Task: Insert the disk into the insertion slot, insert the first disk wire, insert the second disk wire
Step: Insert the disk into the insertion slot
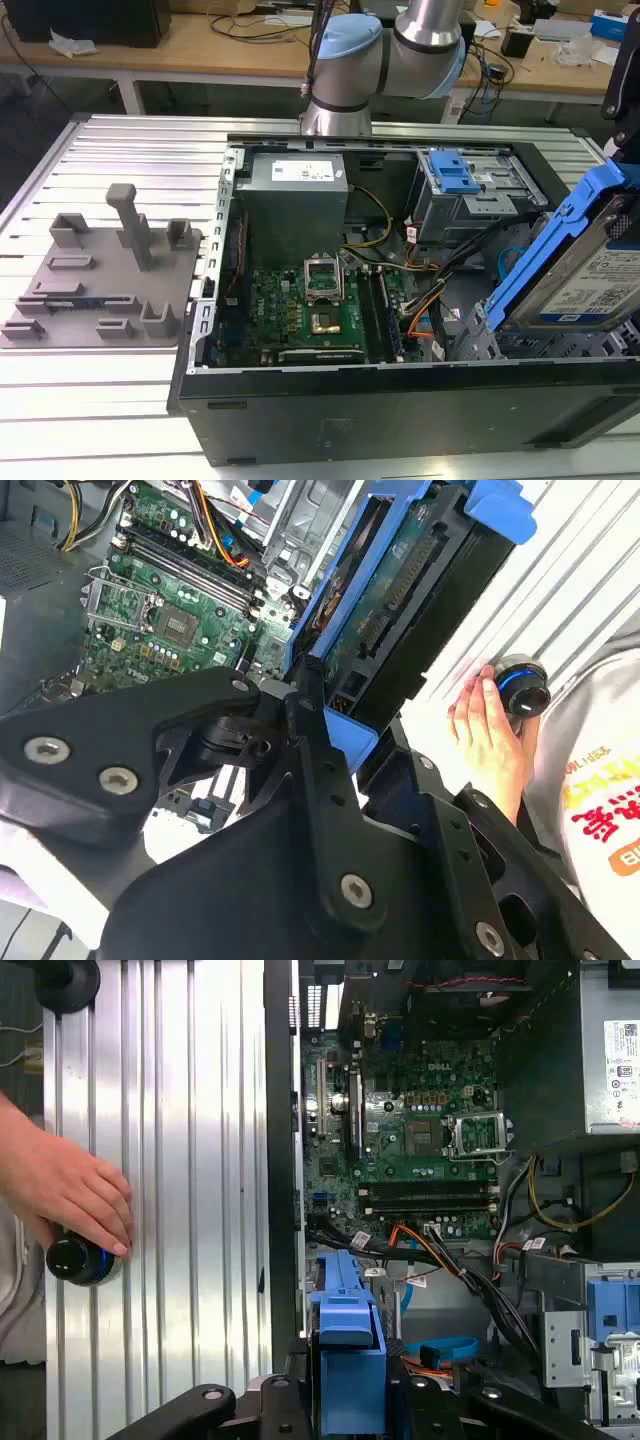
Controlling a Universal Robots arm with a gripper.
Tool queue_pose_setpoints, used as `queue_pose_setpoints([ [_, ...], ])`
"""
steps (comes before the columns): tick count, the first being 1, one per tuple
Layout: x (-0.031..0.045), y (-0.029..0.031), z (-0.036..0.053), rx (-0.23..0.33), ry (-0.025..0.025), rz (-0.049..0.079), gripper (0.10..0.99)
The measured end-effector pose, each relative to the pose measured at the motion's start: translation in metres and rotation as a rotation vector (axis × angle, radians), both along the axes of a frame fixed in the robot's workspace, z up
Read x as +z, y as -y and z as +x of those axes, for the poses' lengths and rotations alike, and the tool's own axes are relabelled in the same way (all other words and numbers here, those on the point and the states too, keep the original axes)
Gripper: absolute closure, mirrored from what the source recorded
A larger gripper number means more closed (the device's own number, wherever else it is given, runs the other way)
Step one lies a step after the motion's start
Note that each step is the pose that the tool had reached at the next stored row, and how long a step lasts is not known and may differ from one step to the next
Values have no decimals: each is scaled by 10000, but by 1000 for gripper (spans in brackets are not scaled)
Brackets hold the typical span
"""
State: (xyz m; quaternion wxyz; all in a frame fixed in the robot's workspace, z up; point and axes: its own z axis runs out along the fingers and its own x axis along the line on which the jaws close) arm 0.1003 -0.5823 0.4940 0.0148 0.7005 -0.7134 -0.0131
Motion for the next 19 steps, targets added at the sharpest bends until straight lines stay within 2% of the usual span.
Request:
queue_pose_setpoints([
  [13, 0, 4, 0, 0, 0, 1, 722],
  [14, 0, 6, 0, 0, 0, 23, 722],
  [16, -2, 8, -14, 0, 4, 345, 722],
  [19, -2, 10, -17, 0, 7, 380, 722],
])
